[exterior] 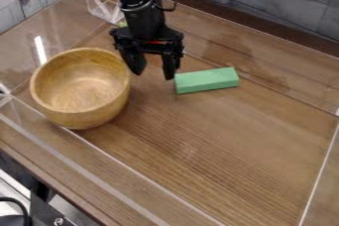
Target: Move the red fruit to the right
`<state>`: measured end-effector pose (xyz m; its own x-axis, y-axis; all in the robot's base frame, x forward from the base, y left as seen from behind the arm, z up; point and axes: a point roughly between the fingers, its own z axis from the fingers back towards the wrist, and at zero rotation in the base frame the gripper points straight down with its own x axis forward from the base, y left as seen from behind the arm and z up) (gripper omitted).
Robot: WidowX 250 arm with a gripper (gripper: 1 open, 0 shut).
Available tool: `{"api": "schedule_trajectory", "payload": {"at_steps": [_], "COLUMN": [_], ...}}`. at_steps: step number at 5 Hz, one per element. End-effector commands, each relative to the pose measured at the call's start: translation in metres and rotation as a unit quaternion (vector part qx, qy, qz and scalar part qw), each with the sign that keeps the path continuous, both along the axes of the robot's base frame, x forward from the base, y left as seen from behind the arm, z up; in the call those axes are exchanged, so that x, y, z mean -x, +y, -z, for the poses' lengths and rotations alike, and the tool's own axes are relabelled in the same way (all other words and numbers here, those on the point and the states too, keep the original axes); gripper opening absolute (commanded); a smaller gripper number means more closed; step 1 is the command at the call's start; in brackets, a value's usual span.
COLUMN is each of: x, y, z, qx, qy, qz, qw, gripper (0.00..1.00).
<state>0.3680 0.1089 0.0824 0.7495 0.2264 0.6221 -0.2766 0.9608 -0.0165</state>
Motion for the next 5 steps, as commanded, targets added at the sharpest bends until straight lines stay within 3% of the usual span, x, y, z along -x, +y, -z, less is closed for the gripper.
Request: {"api": "schedule_trajectory", "payload": {"at_steps": [1,3,4,5], "x": [-0.002,-0.002,0.000,0.001], "y": [0.000,0.007,0.015,0.024], "z": [-0.013,0.005,0.007,0.009], "qx": [-0.010,-0.016,-0.018,-0.019], "qy": [-0.018,-0.008,-0.005,-0.002], "qz": [-0.002,0.006,-0.003,-0.012], "qw": [0.9998,0.9998,0.9998,0.9997], "gripper": [1.00,1.00,0.00,0.00]}}
